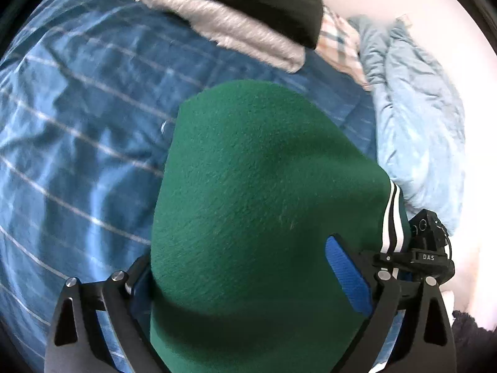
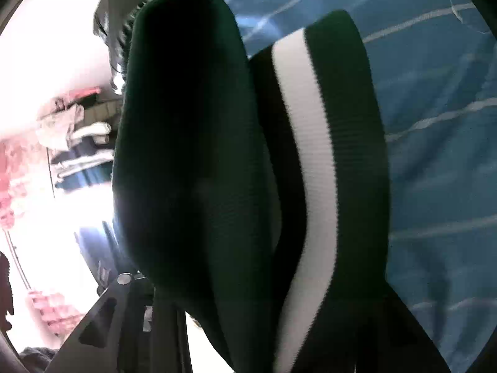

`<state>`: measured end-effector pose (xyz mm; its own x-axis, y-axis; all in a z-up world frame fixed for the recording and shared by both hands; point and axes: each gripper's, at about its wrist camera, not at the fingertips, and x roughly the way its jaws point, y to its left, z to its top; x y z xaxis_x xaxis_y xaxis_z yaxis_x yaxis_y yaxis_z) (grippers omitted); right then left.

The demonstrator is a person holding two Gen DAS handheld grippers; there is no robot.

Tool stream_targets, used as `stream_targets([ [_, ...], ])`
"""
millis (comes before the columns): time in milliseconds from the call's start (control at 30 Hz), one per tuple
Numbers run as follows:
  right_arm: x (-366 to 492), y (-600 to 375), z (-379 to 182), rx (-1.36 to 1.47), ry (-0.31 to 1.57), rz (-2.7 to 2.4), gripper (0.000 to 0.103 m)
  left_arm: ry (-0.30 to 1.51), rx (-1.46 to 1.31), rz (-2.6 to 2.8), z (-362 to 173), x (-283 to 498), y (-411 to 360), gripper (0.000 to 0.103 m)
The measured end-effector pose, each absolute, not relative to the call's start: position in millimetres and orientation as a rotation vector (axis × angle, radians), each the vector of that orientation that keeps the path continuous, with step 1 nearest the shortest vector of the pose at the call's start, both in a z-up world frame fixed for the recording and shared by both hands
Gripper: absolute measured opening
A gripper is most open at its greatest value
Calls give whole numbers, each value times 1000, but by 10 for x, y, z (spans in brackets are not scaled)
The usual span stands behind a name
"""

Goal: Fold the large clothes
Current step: 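Lift the green bundle with both tools and carry it toward the checked pillow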

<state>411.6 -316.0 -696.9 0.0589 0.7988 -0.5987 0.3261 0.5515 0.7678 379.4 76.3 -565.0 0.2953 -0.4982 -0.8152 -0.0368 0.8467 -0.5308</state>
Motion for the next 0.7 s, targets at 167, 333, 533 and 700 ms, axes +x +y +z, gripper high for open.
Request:
stream_targets([
  [167, 4173, -2974, -6387, 1000, 1435, 440, 37, 1209, -497, -394, -5305, 4041, 949, 98],
  [333, 4403, -2676, -5839, 1014, 1375, 396, 37, 1176, -496, -441, -4821, 4440, 1205, 98],
  [533, 5110, -2402, -5332, 1062, 1299, 406, 36, 1113, -465, -460, -4117, 5234, 1490, 98],
  [700, 6096, -2281, -5130, 1077, 1252, 441, 36, 1062, -440, -434, -3762, 6173, 1582, 98],
])
